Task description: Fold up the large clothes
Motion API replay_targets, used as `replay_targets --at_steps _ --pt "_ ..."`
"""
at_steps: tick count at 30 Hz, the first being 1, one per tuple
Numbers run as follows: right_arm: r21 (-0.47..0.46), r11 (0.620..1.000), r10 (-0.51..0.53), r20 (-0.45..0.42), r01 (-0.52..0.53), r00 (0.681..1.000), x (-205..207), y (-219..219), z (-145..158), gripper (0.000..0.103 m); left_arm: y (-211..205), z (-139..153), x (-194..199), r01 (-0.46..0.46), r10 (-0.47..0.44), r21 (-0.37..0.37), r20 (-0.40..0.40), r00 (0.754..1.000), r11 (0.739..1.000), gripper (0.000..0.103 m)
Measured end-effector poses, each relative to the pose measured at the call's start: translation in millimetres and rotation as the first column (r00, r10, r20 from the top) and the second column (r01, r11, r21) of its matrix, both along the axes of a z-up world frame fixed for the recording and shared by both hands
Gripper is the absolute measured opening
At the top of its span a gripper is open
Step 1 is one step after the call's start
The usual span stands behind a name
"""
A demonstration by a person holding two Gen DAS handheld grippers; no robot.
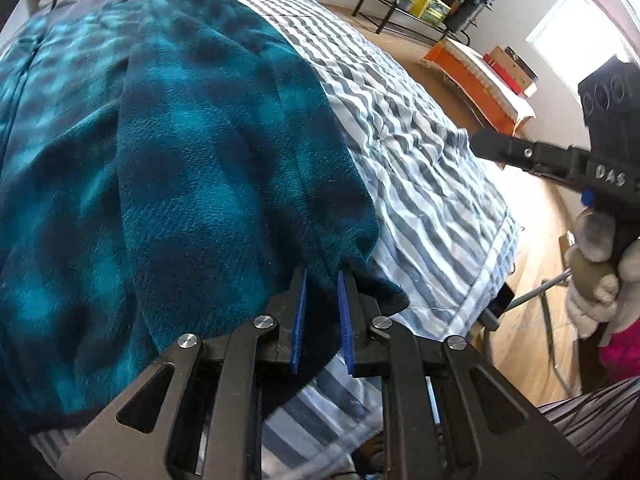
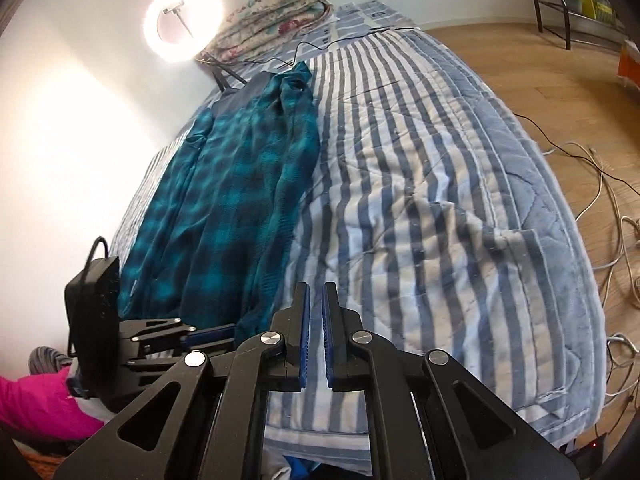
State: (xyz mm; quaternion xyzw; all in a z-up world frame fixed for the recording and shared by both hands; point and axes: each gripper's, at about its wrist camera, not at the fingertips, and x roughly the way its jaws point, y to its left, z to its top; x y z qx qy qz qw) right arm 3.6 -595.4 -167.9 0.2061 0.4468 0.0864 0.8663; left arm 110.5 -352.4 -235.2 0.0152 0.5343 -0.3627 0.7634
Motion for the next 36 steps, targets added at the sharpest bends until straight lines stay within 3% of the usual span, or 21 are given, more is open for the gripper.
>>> replay_targets --at_steps 1,4,6,7,11,14,16,18,19,25,27,29,36 --pt "0.000 1.000 -0.003 0.006 0.003 1.000 -1 -5 1 0.005 2 5 -2 -0.006 0.006 -0.010 0.005 1.000 1.000 0.026" --pt "0.006 1.000 -0.015 0.029 0.015 0.999 0 -13 5 0.008 6 28 -15 -0.032 0.036 -0.057 0.069 0.997 0.998 0.072" --pt "0.006 1.000 -0.023 0.053 0.022 0.998 2 -18 11 0.030 -4 34 -20 -0.020 0.024 -0.046 0.096 0.995 0.999 0.073" --pt "0.005 1.000 -0.029 0.068 0.029 0.997 3 -18 13 0.035 -11 33 -20 -0.009 0.012 -0.025 0.102 0.995 1.000 0.073" --pt "0.004 1.000 -0.028 0.084 0.028 0.996 17 -20 20 0.036 -43 8 -12 -0.003 -0.013 0.142 0.112 0.994 0.990 0.073" --pt "0.008 1.000 -0.030 0.092 0.029 0.995 28 -24 24 0.036 -44 -8 -5 -0.043 0.024 0.176 0.107 0.994 0.984 0.064" --pt "0.019 1.000 -0.024 0.091 0.023 0.996 38 -26 25 0.036 -40 -9 0 -0.050 0.030 0.151 0.129 0.991 0.987 0.048" --pt "0.033 0.999 -0.016 0.087 0.013 0.996 49 -26 25 0.036 -32 -11 9 -0.064 0.050 0.114 0.118 0.992 0.991 0.018" --pt "0.043 0.999 -0.012 0.085 0.008 0.996 56 -26 25 0.036 -28 -11 12 -0.066 0.056 0.095 0.098 0.994 0.993 0.013" --pt "0.108 0.994 0.029 0.057 -0.035 0.998 101 -16 15 0.037 7 14 20 -0.133 0.133 -0.082 -0.008 0.991 0.988 0.009" --pt "0.114 0.992 0.044 0.036 -0.048 0.998 117 -9 8 0.047 22 28 19 -0.161 0.161 -0.139 -0.011 0.987 0.977 0.009" --pt "0.130 0.990 0.060 0.018 -0.062 0.998 138 -2 -1 0.054 31 35 18 -0.174 0.175 -0.164 -0.012 0.985 0.971 0.009" --pt "0.273 0.962 0.042 -0.060 -0.024 0.997 218 12 -37 0.054 48 33 18 -0.195 0.190 -0.196 -0.044 0.981 0.961 0.009"
